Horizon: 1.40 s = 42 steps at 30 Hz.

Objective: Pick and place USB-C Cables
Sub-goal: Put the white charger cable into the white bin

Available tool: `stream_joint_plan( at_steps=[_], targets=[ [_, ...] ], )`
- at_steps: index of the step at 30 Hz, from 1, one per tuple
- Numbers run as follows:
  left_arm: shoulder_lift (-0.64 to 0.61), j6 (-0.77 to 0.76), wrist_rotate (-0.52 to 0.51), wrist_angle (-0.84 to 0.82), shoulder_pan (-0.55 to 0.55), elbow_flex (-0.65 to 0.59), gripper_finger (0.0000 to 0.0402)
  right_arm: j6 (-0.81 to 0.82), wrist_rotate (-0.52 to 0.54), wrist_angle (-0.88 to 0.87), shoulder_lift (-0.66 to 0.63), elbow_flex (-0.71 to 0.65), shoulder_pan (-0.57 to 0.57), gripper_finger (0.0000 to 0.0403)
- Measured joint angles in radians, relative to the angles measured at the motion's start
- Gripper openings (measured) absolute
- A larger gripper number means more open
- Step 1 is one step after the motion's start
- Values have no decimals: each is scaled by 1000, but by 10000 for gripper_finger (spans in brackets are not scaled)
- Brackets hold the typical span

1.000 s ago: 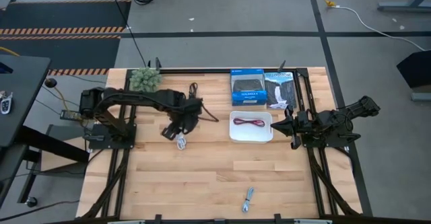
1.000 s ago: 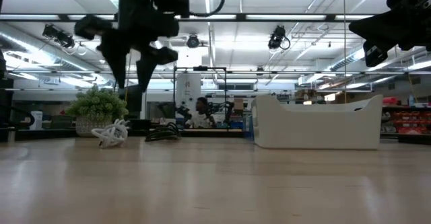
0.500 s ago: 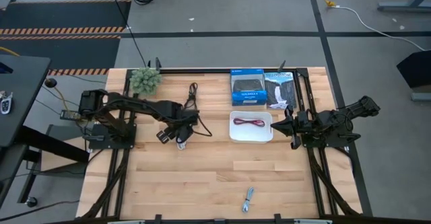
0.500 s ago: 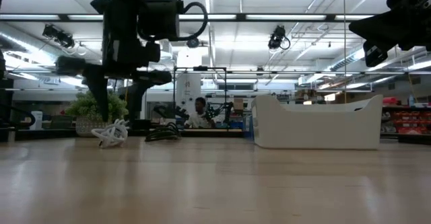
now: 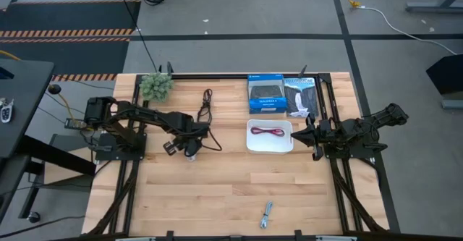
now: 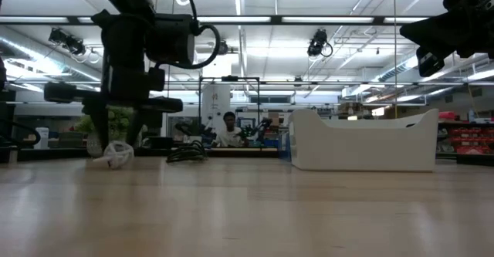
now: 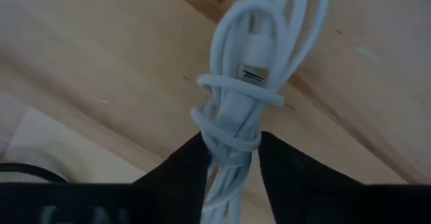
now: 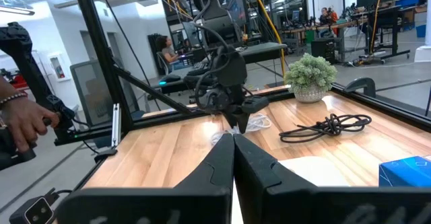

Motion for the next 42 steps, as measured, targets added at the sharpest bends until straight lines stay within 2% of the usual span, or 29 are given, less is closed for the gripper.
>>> stream_joint_plan(
  at_steps=[6,9,12,19,26,32,42],
  targets=[
    [0,-1,-2,0,0,0,66,0,0,0,0,0,0,14],
    [0,-37,3,-5,1,11,51,0,0,0,0,0,0,14],
    [1,-88,49,0,4,50,50,0,0,0,0,0,0,14],
    [1,-256,234,25,31,200,48,0,0,0,0,0,0,14],
    [1,-422,314,118,52,338,48,0,0,0,0,0,0,14],
    [1,-555,335,190,63,456,47,0,0,0,0,0,0,14],
    [1,-657,335,281,87,632,46,0,0,0,0,0,0,14]
  ],
)
